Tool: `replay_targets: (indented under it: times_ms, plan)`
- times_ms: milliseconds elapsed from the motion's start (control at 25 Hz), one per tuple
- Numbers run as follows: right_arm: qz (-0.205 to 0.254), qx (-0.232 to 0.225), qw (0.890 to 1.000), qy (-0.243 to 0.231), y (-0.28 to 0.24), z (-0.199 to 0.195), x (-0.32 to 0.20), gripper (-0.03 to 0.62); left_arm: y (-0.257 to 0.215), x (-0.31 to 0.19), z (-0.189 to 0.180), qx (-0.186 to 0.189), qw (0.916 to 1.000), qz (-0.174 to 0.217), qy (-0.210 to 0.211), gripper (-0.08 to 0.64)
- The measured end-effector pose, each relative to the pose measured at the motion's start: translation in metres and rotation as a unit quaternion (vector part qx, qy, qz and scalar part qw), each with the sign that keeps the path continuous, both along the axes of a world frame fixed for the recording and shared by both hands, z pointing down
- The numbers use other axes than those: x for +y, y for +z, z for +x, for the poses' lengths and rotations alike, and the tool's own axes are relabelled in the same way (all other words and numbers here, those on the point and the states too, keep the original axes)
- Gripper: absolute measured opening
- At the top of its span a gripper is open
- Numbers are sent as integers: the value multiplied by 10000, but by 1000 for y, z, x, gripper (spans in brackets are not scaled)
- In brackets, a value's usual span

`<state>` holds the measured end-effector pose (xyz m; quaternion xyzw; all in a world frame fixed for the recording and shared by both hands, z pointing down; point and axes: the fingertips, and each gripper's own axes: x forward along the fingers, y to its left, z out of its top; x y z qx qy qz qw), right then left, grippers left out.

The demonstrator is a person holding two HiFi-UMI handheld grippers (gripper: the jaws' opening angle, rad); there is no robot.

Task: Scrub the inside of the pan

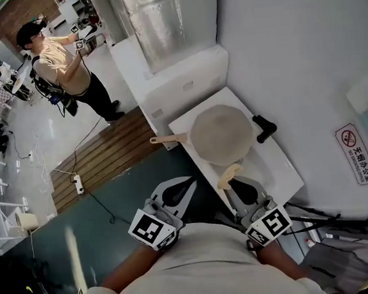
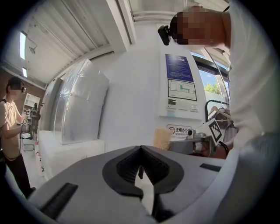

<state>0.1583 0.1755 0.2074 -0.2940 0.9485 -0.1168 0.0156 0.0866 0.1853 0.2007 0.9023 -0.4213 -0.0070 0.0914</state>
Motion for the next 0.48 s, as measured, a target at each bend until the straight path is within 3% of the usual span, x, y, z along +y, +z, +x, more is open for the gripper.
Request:
replay_targets:
  times_ms: [480]
  plan:
    - [-41,93,9935,1129,2,12,-65,25,6,-79,6,80,9946,-51,1037,-3]
